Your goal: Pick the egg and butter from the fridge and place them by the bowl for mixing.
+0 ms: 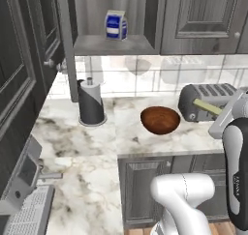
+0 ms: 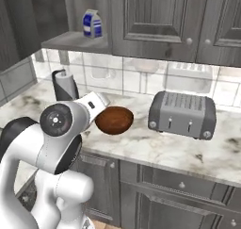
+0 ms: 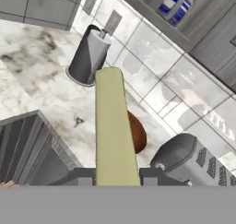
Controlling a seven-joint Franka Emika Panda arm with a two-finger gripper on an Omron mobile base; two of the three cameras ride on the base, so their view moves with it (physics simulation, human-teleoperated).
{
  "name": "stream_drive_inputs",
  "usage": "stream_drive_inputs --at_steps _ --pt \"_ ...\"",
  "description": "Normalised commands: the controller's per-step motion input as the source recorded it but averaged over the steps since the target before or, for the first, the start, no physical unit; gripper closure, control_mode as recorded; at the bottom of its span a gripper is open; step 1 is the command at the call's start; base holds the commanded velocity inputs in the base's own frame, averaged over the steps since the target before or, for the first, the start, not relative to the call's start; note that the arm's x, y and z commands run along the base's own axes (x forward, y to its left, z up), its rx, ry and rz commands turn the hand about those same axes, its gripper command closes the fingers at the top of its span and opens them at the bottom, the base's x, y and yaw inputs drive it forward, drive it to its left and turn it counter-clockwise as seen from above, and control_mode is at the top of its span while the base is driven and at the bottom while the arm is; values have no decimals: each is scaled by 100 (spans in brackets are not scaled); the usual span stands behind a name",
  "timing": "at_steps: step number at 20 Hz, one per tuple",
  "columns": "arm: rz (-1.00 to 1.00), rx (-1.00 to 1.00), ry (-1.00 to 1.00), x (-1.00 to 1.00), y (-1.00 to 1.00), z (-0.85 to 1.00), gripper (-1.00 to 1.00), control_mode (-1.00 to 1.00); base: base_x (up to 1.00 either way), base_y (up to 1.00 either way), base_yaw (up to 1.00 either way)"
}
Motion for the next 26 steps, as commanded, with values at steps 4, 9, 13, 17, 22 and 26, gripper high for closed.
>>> stream_drive_inputs --at_steps 4,9,13,17,22,26 --pt "0 0 0 0 0 0 100 100 16 66 0" --pt "0 0 0 0 0 0 100 100 51 38 0" --pt "0 0 0 0 0 0 100 100 72 21 0" --pt "0 0 0 0 0 0 100 100 64 20 0" --pt "0 0 0 0 0 0 100 100 64 7 -5" --pt "0 0 0 0 0 0 100 100 100 25 -2"
